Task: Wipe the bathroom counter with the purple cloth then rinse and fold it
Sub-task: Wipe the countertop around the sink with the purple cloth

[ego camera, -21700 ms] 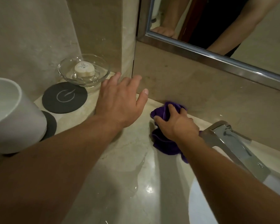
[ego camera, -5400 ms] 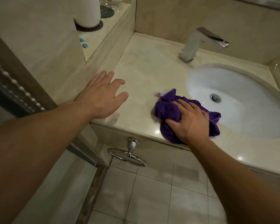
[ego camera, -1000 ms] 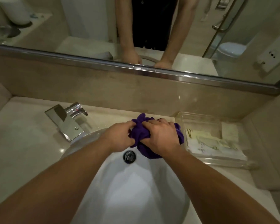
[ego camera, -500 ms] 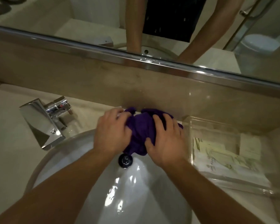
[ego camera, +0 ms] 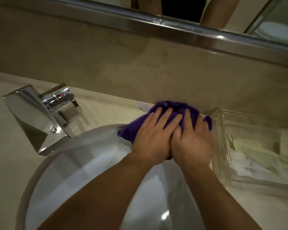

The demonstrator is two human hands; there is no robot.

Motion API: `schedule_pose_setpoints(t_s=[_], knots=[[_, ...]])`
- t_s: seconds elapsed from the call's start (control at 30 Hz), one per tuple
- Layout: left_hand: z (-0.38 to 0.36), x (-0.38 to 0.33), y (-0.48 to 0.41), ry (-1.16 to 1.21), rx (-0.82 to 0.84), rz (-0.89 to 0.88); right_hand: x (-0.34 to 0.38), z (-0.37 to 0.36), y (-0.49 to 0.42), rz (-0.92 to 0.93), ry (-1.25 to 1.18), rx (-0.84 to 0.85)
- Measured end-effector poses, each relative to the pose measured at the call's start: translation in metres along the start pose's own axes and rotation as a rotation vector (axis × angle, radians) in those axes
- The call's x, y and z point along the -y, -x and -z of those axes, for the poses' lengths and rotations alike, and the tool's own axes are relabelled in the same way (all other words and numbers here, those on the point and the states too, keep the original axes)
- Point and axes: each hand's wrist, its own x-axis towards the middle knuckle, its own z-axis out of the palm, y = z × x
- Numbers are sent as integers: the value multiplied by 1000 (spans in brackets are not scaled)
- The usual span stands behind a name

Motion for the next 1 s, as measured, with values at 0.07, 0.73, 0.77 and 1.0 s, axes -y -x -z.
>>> schedule_pose_setpoints(t_s=[0.07, 0.73, 0.77, 1.0], knots=[[-4, 8, -1, -14, -83, -16, 5, -5, -6, -1, 17, -6], [20, 88, 54, -241, -249, 251, 73, -50, -10, 506, -107, -98], [22, 91, 58, -247, -258, 278, 80, -51, -10, 528, -108, -78], [29, 102, 83, -198, -229, 477, 122, -57, -7, 703, -117, -58]])
